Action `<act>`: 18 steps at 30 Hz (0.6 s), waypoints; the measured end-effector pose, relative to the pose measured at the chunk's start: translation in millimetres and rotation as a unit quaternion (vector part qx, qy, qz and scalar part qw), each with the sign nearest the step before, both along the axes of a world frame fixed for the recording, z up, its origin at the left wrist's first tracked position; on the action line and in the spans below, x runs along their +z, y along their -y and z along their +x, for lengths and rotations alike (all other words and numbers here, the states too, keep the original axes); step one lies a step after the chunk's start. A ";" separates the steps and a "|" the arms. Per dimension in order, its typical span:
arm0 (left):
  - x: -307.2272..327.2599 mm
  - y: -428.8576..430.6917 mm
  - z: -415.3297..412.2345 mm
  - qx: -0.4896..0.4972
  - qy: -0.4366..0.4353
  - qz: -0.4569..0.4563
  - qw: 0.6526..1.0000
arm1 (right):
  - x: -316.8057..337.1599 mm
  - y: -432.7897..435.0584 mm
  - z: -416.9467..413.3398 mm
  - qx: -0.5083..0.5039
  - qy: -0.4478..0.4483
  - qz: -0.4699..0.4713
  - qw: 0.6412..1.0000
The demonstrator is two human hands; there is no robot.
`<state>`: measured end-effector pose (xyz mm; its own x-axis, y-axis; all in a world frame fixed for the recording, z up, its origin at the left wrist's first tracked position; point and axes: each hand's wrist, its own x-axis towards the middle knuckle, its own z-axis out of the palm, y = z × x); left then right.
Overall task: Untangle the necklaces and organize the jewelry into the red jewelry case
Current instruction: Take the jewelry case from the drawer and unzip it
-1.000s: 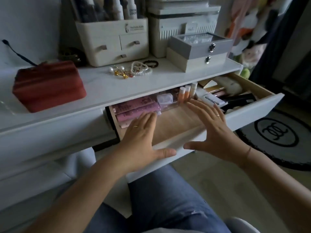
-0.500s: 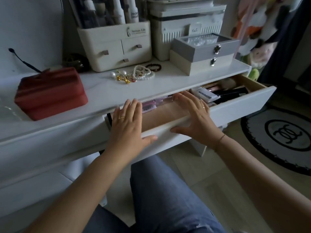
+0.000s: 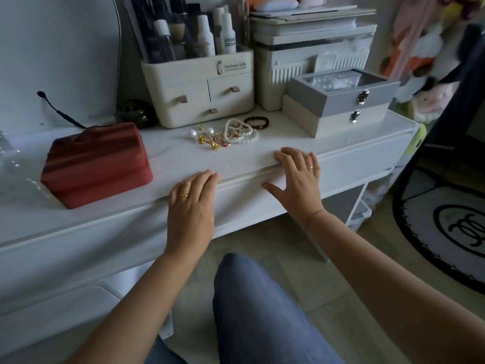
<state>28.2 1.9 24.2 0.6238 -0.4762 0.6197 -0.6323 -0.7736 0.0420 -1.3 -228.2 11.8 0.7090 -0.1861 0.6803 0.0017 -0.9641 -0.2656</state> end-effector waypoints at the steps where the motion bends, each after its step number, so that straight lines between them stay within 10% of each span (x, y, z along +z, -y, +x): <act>1: -1.3 -0.2 1.3 0.002 0.006 0.000 1.000 | -1.2 -1.2 1.2 -0.006 0.005 0.002 1.000; 12: 0.8 -4.8 5.9 -0.028 0.001 -0.009 1.000 | 11.2 -14.5 -1.2 -0.011 -0.021 0.028 0.999; 18: 48.5 -66.8 16.7 -0.025 0.009 -0.206 0.978 | 66.1 -106.3 19.3 0.206 -0.011 0.183 0.961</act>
<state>44.8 68.7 72.7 0.5931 -0.2129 0.7764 -0.6723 -0.6616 0.3321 18.0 -121.9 77.9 0.7872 -0.1111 0.6065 0.3532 -0.7250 -0.5913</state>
